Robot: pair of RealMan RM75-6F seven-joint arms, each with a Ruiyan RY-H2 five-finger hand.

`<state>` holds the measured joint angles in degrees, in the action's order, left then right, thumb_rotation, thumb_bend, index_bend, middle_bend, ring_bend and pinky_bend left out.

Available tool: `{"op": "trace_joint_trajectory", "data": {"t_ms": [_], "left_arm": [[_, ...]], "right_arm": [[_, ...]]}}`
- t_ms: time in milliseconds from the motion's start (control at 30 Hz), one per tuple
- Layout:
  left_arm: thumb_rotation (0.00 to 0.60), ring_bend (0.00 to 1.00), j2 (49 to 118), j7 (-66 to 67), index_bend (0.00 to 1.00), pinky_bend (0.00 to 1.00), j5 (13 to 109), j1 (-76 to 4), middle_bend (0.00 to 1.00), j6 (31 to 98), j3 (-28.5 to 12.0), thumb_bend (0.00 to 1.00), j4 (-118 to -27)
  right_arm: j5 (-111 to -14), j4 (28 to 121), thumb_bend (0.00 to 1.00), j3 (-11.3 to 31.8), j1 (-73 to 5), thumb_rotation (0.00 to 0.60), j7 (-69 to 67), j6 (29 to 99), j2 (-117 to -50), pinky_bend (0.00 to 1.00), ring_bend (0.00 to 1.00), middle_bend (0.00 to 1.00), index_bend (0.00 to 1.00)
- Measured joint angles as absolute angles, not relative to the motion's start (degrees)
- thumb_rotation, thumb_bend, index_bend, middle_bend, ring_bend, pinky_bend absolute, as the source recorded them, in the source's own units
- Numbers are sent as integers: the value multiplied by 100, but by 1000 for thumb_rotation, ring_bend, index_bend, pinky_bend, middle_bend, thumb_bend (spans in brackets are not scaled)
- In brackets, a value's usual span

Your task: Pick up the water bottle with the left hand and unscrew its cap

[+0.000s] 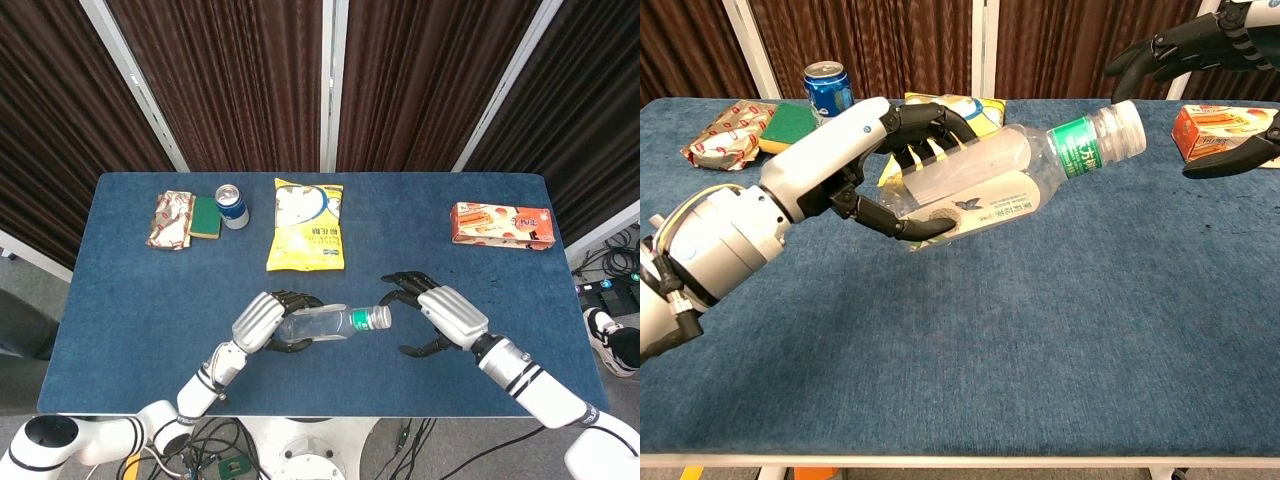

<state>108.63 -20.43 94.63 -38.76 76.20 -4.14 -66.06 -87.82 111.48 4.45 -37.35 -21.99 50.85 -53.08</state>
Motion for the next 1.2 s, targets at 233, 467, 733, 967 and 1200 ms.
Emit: {"op": "trace_joint_trajectory", "data": {"t_ms": [233, 467, 733, 967, 1200], "left_arm": [[600, 448, 10871, -2055, 483, 511, 9462, -3868, 487, 7623, -402, 349, -6599], [600, 448, 10871, -2201, 483, 511, 9434, -3854, 487, 7659, -432, 349, -6657], [600, 448, 10842, -2431, 483, 511, 9326, -3835, 487, 7636, -505, 349, -6875], [600, 448, 10797, -2406, 483, 511, 9328, -3826, 487, 7638, -516, 349, -6910], [600, 448, 10797, -2412, 482, 511, 9339, -3831, 487, 7626, -511, 349, -6885]], "right_arm": [[-8764, 11102, 101, 475, -3707, 600, -2210, 5179, -5337, 0, 0, 62, 272], [-8641, 10986, 155, 554, -3650, 600, -2041, 5370, -5456, 0, 0, 78, 271], [-8627, 10762, 164, 740, -3564, 600, -1283, 5936, -6044, 0, 0, 111, 304], [-8553, 10743, 209, 794, -3614, 600, -1168, 5869, -6141, 0, 0, 115, 341], [-8493, 10778, 230, 803, -3635, 600, -1131, 5814, -6113, 0, 0, 121, 365]]}}
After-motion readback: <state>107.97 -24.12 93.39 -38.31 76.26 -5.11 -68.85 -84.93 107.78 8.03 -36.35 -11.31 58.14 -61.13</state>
